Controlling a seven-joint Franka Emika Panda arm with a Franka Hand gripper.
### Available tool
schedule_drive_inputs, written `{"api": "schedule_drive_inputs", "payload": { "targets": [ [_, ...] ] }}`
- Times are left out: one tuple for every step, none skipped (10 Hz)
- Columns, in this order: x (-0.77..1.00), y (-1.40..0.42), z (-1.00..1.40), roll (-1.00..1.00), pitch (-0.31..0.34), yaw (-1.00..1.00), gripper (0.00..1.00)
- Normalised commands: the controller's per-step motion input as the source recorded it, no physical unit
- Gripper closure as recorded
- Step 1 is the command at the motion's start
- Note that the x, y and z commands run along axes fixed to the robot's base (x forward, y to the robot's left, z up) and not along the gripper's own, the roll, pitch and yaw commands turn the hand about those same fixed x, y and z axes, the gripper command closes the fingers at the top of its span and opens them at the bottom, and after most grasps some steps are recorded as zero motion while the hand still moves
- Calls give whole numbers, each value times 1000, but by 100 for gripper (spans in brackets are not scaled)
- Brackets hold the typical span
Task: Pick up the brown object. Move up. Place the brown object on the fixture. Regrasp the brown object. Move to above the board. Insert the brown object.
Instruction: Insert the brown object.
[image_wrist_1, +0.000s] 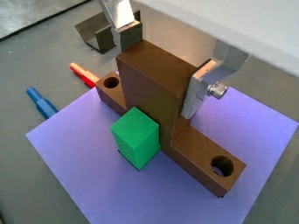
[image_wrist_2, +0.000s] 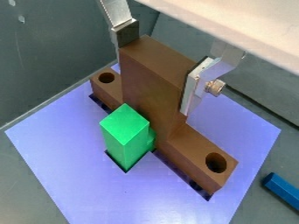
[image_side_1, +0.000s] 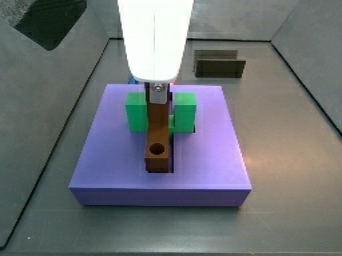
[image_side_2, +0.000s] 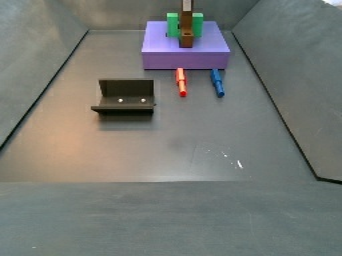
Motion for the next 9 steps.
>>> {"api": "schedule_drive_inputs", "payload": {
  "targets": [
    [194,-6,-234,11,0,-26,100],
    [97,0,-303,0,-26,-83,100],
    [157,0,-309,0,-11,-97,100],
    [186,0,-280,0,-10,-114,100],
    [180,0,-249,0,-20,-123,100],
    [226,0,-131,-19,-17,-140,100],
    [74,0,-246,0,-44,-120,100],
    [0,0,-303,0,-93,-49,100],
    [0,0,-446,0,-120,-54,100]
  ]
}}
